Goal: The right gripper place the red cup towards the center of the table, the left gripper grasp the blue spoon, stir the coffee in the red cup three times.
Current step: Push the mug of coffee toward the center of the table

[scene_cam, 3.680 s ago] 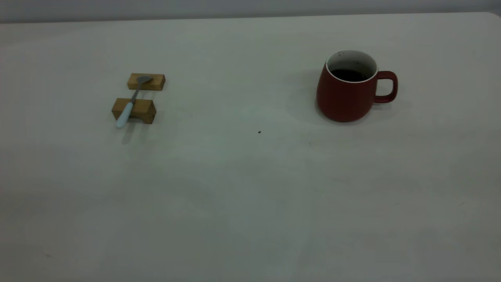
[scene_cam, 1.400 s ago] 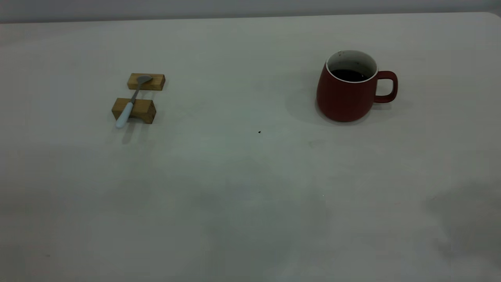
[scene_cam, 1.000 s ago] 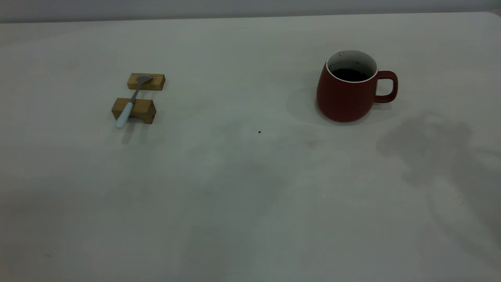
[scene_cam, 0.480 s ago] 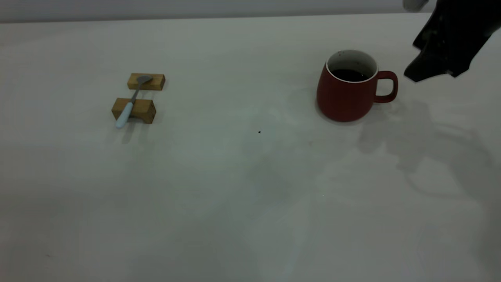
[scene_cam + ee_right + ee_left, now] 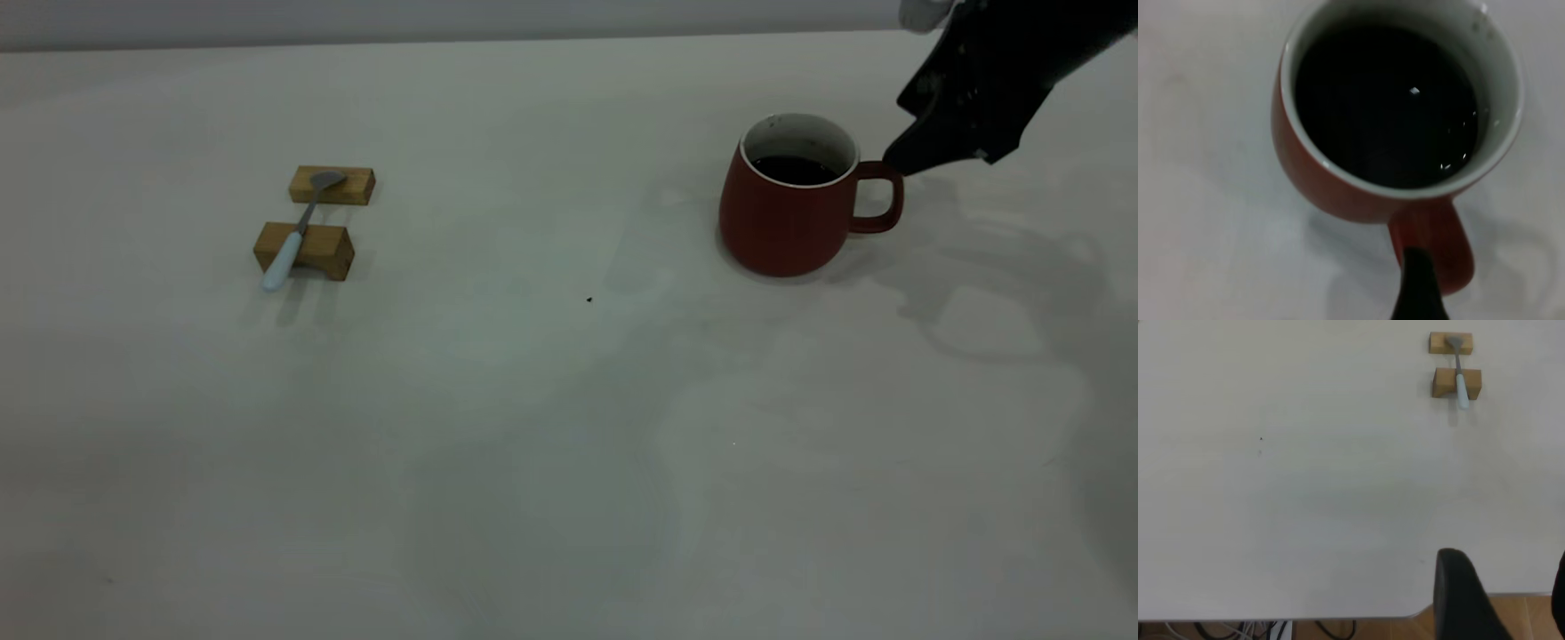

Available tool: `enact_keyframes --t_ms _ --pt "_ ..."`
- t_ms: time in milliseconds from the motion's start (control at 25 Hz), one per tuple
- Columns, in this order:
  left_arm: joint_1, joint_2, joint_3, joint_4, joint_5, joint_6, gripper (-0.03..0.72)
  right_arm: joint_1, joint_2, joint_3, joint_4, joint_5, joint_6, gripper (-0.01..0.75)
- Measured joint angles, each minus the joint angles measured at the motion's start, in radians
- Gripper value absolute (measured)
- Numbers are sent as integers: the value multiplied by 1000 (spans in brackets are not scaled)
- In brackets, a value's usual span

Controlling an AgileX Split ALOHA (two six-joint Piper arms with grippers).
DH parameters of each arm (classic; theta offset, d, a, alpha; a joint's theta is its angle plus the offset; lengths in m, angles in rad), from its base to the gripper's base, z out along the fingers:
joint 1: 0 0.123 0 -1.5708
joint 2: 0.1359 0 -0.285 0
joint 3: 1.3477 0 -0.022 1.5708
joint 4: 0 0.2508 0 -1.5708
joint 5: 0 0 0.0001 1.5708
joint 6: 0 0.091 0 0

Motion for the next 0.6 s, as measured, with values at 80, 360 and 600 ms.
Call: enact_keyframes --t_ms 80,360,600 --pt "0 0 0 0 0 0 405 -7 14 0 0 1 0 582" --pt "0 0 0 0 0 0 405 -11 69 -2 28 3 0 582" --pt "0 0 0 0 0 0 405 -4 120 -53 53 4 0 582"
